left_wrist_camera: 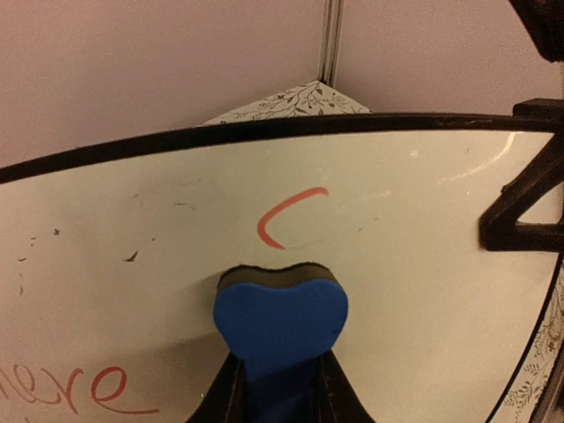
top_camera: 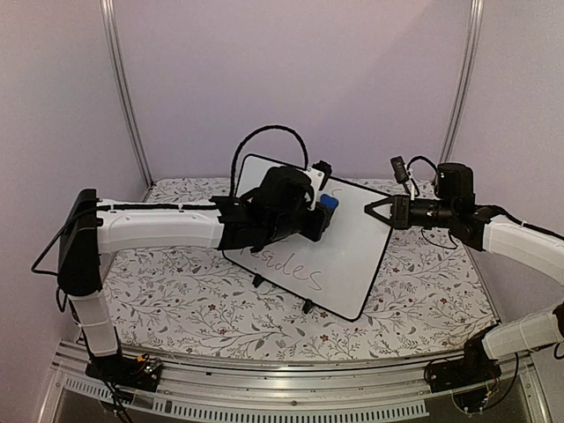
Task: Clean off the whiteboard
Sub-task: Erase the whiteboard from the whiteboard stand.
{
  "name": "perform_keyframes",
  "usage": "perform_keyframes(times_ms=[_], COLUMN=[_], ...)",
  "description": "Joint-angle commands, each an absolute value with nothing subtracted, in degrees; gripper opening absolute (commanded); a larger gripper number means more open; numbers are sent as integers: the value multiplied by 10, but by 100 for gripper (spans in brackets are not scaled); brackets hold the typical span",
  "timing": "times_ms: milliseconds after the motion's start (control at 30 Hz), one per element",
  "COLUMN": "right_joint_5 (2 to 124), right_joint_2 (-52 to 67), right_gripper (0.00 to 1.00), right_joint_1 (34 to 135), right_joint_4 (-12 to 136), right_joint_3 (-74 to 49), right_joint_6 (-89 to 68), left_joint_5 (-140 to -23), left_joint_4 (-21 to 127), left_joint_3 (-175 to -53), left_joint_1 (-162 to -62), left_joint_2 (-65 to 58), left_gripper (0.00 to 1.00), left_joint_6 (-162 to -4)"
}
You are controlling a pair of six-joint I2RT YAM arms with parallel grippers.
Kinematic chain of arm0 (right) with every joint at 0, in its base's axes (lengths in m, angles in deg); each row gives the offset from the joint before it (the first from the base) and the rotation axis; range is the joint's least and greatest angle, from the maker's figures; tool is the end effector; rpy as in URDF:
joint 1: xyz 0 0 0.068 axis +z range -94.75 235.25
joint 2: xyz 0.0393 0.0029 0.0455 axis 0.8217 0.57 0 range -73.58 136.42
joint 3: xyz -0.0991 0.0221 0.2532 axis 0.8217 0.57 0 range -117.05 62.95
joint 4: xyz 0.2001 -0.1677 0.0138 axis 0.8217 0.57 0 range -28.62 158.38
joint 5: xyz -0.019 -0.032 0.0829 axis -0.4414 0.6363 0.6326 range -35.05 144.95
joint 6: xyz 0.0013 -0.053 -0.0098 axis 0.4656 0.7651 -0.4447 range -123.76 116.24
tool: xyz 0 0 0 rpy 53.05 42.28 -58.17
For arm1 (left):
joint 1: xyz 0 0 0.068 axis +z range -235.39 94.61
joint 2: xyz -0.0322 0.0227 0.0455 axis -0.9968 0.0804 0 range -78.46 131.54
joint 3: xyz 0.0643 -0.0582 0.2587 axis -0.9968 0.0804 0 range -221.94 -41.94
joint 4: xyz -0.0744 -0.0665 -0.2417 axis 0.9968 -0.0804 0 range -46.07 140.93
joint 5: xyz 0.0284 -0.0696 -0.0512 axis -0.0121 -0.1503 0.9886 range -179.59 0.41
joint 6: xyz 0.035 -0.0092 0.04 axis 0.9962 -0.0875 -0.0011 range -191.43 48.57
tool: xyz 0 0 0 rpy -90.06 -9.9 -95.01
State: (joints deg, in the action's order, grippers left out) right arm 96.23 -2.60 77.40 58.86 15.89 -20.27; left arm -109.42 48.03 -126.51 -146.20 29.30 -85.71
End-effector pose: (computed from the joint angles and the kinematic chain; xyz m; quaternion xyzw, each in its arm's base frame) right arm 0.2468 0.1259 0.2818 -0.2363 0.7624 0.4493 0.4013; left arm 0.2281 -0.3835 0.2763 0.2464 0.8038 -0.2019 0.5024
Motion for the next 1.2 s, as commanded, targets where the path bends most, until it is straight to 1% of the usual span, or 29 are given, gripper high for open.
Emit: perform_keyframes(times_ms=[0, 267, 1167], right_joint_5=[1011, 1010, 1006], right_joint_2=[-25, -24, -23], right_gripper=[0, 0, 0], right_joint_1=[804, 805, 807], right_joint_4=[640, 642, 639], right_joint_3=[158, 158, 161], right_joint_6=[-137, -136, -137], left_joint_5=[-1088, -1063, -1069], left_joint_4=[475, 475, 465], left_joint_3=[-1303, -1343, -1324], left_joint_1=[-1424, -1422, -1475], left_joint_2=[322, 338, 328], left_gripper=[0, 0, 0], left_joint_6=[-841, -824, -825])
